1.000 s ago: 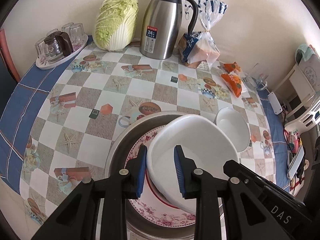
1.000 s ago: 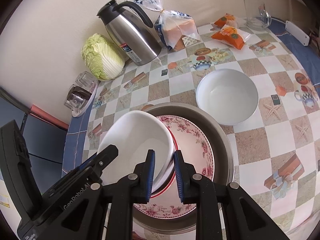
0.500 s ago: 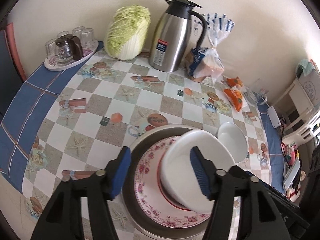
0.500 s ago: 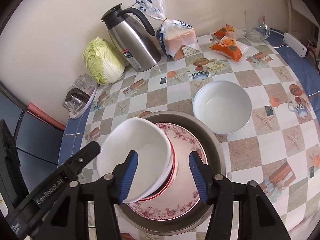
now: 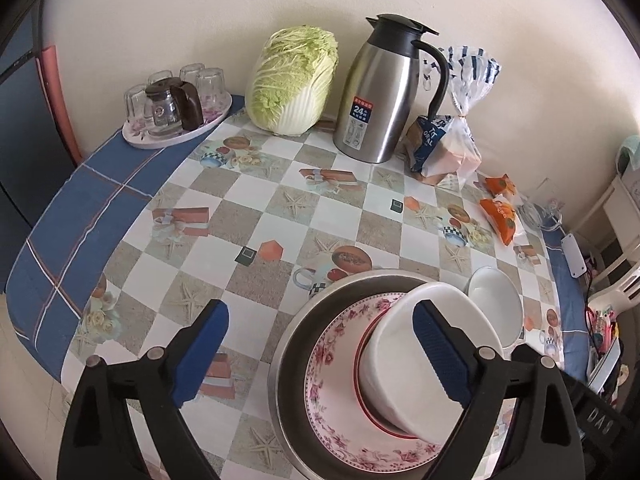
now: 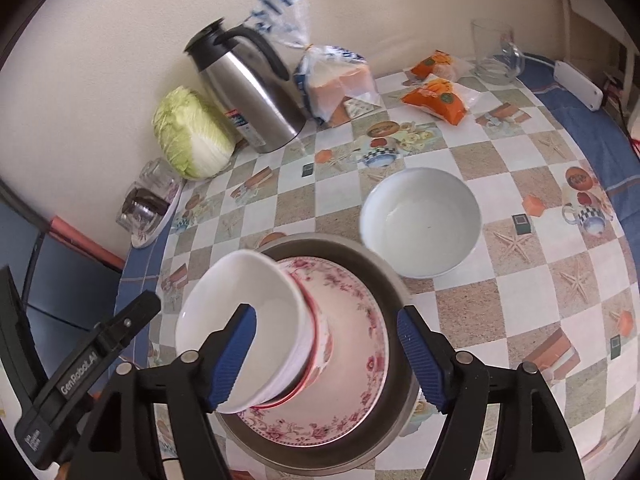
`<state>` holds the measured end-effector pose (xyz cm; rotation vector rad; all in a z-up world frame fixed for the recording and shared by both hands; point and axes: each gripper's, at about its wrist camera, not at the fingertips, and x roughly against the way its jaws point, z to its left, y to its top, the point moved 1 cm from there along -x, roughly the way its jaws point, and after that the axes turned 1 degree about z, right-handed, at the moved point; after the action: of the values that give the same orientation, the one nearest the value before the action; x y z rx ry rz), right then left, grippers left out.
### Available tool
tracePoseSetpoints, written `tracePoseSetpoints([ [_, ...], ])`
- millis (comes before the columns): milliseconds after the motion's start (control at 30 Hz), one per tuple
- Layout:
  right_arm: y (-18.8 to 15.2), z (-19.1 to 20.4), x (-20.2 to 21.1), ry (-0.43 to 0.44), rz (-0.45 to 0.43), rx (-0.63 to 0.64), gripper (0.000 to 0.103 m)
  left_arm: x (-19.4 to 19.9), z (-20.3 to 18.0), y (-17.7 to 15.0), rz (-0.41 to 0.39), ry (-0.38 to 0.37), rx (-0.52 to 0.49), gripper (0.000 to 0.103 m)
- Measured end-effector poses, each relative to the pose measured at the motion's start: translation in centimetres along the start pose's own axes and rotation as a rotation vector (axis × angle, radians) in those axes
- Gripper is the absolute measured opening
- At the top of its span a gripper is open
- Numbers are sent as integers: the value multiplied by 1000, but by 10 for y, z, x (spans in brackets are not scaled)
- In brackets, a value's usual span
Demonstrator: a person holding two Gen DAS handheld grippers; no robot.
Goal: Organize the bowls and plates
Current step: 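Open both grippers to release the square bowl, then move both grippers to the rim of the round white bowl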
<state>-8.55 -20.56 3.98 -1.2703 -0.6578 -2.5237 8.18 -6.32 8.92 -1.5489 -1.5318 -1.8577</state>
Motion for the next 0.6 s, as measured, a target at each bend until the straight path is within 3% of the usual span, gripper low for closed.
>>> tracePoseSetpoints([
  [333,19,-68,8,-46,-41,-150,83,5,-27,8,-20,20,-41,94],
  [500,25,-109,-1,-81,-27,-218,84,9,-58,22,-19,54,-171,94],
  [600,27,-129,-10,-94,-21,-263,84,8,-78,33,2,26,-222,94],
])
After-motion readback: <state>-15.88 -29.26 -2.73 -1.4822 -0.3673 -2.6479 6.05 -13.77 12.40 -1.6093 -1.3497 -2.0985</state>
